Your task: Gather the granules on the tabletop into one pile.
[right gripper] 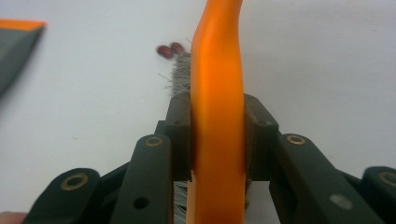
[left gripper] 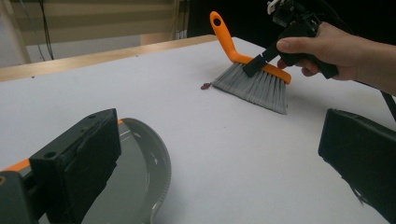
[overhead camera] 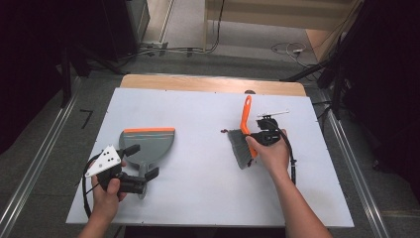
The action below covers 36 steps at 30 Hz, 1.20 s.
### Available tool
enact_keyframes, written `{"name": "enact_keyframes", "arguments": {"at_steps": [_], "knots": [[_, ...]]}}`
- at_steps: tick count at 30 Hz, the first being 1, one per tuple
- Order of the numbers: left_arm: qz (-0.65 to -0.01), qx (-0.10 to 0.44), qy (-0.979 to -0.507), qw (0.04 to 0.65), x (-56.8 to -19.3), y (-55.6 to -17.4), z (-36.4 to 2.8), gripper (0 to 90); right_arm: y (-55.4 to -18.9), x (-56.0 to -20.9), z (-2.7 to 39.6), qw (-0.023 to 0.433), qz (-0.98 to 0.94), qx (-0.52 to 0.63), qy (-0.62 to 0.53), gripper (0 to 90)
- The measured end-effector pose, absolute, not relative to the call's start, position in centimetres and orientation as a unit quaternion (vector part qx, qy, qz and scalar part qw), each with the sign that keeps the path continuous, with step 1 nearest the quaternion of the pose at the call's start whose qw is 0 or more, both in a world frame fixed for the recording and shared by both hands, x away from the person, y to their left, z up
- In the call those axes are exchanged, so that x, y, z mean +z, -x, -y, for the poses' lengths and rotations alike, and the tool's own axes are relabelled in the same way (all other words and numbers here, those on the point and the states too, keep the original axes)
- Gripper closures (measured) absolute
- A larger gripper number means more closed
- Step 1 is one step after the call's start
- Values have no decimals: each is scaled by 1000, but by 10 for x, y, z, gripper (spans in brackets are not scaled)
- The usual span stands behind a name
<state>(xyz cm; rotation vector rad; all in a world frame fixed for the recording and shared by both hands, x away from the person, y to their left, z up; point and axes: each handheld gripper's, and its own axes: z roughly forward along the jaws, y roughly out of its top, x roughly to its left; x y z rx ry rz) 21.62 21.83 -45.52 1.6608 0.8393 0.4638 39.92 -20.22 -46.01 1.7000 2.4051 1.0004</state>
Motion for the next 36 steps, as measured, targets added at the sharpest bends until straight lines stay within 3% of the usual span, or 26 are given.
{"name": "enact_keyframes", "arguments": {"at_steps": [11,19,36], "knots": [[-356,198,-710,574,-455,-218,-216,0,-403,-437,165,10,-776,348,-525,683],[-359,200,-705,577,-454,-217,-220,0,-426,-444,137,13,-776,331,-537,683],[-359,200,-708,575,-454,-216,-219,0,-432,-459,183,24,-746,312,-588,675]]}}
